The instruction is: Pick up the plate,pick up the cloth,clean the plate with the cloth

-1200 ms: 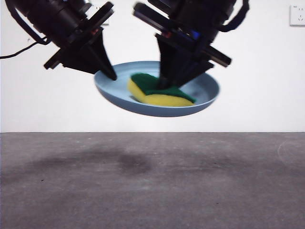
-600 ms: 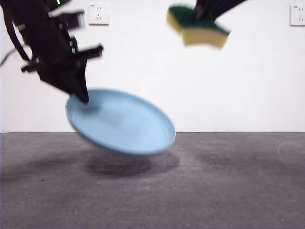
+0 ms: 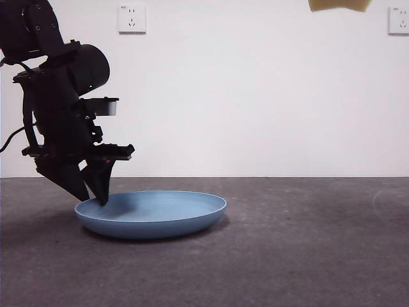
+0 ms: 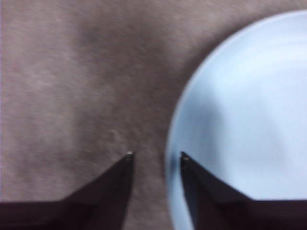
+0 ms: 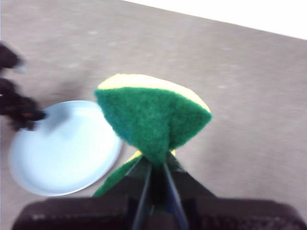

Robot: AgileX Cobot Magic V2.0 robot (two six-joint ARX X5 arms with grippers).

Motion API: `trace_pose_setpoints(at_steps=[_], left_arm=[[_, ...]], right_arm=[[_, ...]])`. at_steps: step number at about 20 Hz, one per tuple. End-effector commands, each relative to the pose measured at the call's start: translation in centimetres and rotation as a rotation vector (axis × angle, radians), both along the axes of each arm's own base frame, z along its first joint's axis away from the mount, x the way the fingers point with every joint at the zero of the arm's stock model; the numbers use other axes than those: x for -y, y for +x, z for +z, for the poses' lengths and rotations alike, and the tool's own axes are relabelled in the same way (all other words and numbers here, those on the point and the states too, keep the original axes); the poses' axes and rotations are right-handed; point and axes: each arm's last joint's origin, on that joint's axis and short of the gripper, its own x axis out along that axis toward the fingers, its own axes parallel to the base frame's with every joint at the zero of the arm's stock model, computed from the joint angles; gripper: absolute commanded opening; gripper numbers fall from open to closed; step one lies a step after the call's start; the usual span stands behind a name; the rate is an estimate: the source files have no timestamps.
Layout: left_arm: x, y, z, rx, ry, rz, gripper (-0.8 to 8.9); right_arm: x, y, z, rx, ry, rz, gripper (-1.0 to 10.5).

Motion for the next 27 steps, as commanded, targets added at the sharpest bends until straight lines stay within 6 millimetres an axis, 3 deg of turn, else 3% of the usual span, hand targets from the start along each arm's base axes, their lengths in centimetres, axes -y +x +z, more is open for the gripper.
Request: trace_pose_setpoints(at_steps=[1, 7, 11, 15, 18, 20, 24, 27], left_arm=[[0.0, 0.0, 0.9, 0.036, -0.009, -0.017, 4.09], [-0.4, -2.8, 8.4, 0.214, -0.123, -0.059, 4.09], [-1.4, -6.8, 13.8, 0.322, -0.225, -0.1, 4.09], [-2.8, -11.1, 17.6, 0.408, -0.279, -0.128, 4.09], [-3.6, -13.4, 19.1, 0.452, -0.29, -0.13, 4.09], [-3.8, -14.0, 19.5, 0.462, -0.291, -0.129, 4.09], [-3.9, -14.1, 19.2, 0.436, -0.282, -0.126, 4.09], [-3.9, -14.1, 19.2, 0.435, -0.282, -0.125, 4.09]], right_arm=[[-0.9, 1.2, -1.2, -0.031, -0.034, -0.015, -0.2], [-3.4, 7.6, -6.1, -0.145, -0.11, -0.085, -0.2], [-3.4, 12.7, -11.7, -0.364, -0.046, -0.03, -0.2], [-2.6, 15.8, -17.6, -0.573, -0.035, -0.041, 0.1], [-2.2, 16.7, -20.4, -0.659, -0.069, -0.073, 0.1], [-2.1, 16.7, -20.8, -0.674, -0.077, -0.075, 0.3], [-2.1, 16.7, -20.7, -0.673, -0.078, -0.076, 3.6], [-2.1, 16.7, -20.4, -0.663, -0.076, -0.077, 3.8]])
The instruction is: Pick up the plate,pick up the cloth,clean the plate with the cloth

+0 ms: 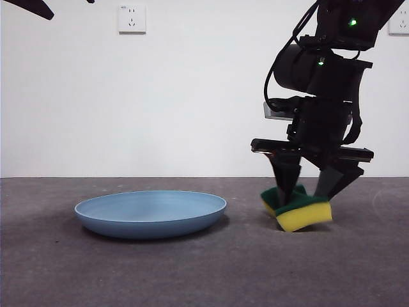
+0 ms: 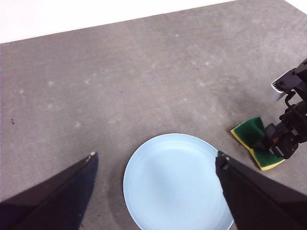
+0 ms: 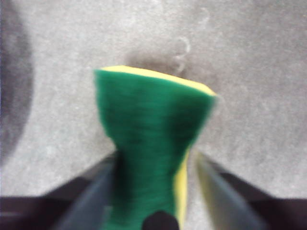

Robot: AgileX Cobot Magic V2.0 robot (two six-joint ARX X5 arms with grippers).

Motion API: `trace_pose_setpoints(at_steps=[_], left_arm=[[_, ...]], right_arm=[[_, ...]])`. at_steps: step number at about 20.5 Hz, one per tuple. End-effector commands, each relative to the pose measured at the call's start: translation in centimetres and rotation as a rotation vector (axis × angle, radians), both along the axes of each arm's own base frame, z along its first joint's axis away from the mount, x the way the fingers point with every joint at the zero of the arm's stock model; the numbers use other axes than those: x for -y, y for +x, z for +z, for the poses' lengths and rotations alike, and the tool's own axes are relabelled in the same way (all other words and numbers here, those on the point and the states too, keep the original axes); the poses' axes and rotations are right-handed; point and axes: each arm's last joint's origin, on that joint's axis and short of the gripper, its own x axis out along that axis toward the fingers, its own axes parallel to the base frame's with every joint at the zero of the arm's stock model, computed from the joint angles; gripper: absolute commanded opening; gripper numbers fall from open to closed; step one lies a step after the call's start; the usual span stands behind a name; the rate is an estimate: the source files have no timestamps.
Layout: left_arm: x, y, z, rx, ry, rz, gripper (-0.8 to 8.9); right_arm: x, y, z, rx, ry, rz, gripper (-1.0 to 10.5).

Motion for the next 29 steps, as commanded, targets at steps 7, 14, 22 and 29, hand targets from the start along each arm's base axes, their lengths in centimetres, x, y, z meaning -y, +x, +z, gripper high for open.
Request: trace_pose_setpoints(at_steps=[7, 14, 22, 29], left_arm=[[0.1, 0.0, 0.0, 0.001, -0.001, 0.003, 4.09], [0.0, -0.1, -0.1, -0.019, 0.005, 0.0, 1.74], [0.0, -2.0, 1.1, 0.038, -0.032, -0.046, -0.08], [-1.3, -6.9, 2.1, 0.191, -0.058, -0.053, -0.08]], right_arm=[[0.7, -1.7, 5.1, 0.115, 0.055, -0.008, 3.8], [3.0, -7.2, 14.6, 0.375, 0.203, 0.014, 1.1], [5.3, -13.5, 19.5, 0.559, 0.253, 0.102, -0.1], [6.2, -18.6, 16.1, 0.714, 0.219, 0.088, -0.1]])
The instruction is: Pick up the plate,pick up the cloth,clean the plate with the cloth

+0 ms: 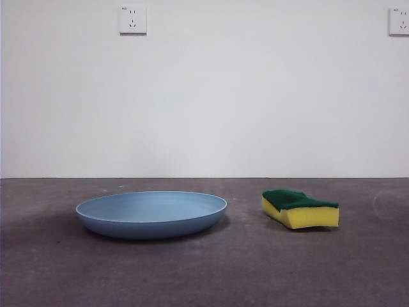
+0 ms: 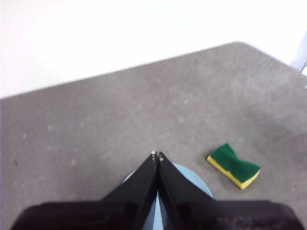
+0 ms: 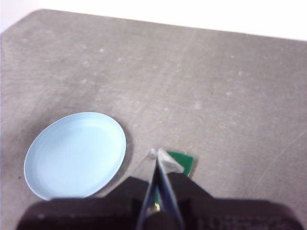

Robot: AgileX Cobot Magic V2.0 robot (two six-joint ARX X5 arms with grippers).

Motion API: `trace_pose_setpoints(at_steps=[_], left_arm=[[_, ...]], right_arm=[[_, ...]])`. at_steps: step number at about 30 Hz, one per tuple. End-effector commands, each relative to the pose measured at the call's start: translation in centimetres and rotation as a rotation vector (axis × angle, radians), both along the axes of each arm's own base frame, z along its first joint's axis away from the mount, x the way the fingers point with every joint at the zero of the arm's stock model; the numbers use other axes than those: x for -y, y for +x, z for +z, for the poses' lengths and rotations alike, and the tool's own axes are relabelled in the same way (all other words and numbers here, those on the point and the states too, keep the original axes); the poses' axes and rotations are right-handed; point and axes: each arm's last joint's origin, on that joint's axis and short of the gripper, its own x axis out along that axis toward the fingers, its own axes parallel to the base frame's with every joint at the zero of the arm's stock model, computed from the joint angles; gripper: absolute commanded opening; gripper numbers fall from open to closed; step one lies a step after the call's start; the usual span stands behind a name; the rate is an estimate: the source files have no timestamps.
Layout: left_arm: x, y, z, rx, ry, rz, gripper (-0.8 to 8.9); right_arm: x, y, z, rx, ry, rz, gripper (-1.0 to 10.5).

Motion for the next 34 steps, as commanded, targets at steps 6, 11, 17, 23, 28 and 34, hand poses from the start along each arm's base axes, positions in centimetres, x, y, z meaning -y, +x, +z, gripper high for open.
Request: trace_pose_setpoints(at_steps=[6, 11, 17, 23, 28, 34], left_arm=[[-1.2, -2.9, -7.9, 0.022, 0.004, 0.014, -0.08], [-1.5, -3.6, -11.4, 0.027, -0.009, 0.014, -0.07], [-1.6, -3.8, -12.2, -0.067, 0.006, 0.023, -0.03], [-1.5, -3.6, -12.5, -0.097, 0.02, 0.023, -0.03], [-1.5, -3.6, -12.5, -0.098, 0.021, 0.023, -0.04], [-2.1, -4.1, -12.0, 0.043, 0.139, 0.064, -0.03]], right_arm=[[1.9, -3.7, -7.4, 0.017, -0.023, -0.03, -0.1], [2.3, -4.2, -7.8, 0.011, 0.022, -0.05, -0.1], [2.2, -4.3, -7.8, 0.009, 0.022, -0.044, 0.0], [2.3, -4.3, -7.9, 0.001, 0.014, -0.048, 0.0], [2.3, -4.3, -7.9, 0.001, 0.014, -0.048, 0.0], [2.3, -4.3, -7.9, 0.0, 0.013, -0.048, 0.0]])
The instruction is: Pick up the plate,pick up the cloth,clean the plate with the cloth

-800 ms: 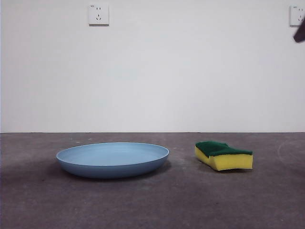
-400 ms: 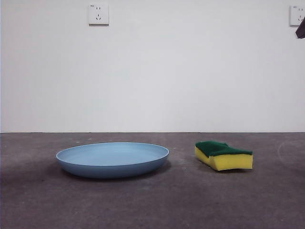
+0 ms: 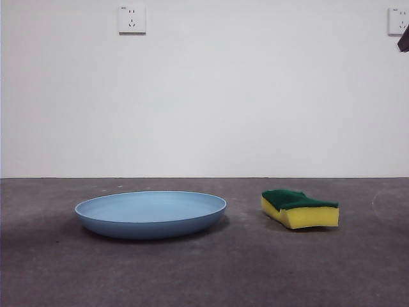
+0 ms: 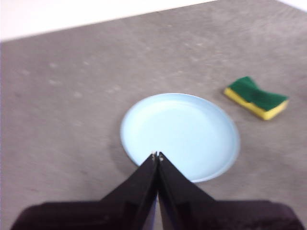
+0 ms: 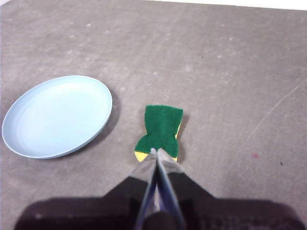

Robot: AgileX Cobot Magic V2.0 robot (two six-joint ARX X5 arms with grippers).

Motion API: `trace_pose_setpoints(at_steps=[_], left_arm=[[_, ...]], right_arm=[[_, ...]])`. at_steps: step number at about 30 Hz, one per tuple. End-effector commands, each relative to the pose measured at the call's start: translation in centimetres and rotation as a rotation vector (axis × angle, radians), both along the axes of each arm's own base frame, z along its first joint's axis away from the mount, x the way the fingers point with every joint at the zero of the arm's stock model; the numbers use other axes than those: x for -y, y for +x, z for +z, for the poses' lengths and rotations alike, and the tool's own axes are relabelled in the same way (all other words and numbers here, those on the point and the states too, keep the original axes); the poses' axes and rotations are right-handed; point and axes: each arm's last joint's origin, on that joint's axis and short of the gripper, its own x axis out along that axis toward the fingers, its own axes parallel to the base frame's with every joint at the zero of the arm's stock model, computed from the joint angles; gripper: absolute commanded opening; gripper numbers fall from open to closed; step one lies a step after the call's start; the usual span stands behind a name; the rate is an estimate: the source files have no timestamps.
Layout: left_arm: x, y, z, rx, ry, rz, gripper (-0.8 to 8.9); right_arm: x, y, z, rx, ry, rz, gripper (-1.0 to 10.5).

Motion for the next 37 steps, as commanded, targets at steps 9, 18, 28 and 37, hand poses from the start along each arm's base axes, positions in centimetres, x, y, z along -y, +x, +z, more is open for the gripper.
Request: trace_pose_setpoints(at_steps=[9, 18, 28, 37], left_arm=[[-2.4, -1.0, -2.6, 0.341, -0.005, 0.191, -0.03], [-3.6, -0.4, -8.5, 0.357, 0.007, 0.331, -0.03], [-4.1, -0.3, -12.0, 0.261, 0.012, 0.381, -0.03], [-4.1, -0.4, -12.6, 0.195, 0.03, 0.387, -0.03]], right_arm=[[0.0, 0.0, -0.1, -0.002, 0.007, -0.005, 0.0], [0.0, 0.0, -0.1, -0.002, 0.007, -0.005, 0.0], [0.0, 0.0, -0.1, -0.002, 0.007, -0.005, 0.0], [0.0, 0.0, -0.1, -0.002, 0.007, -0.005, 0.0]])
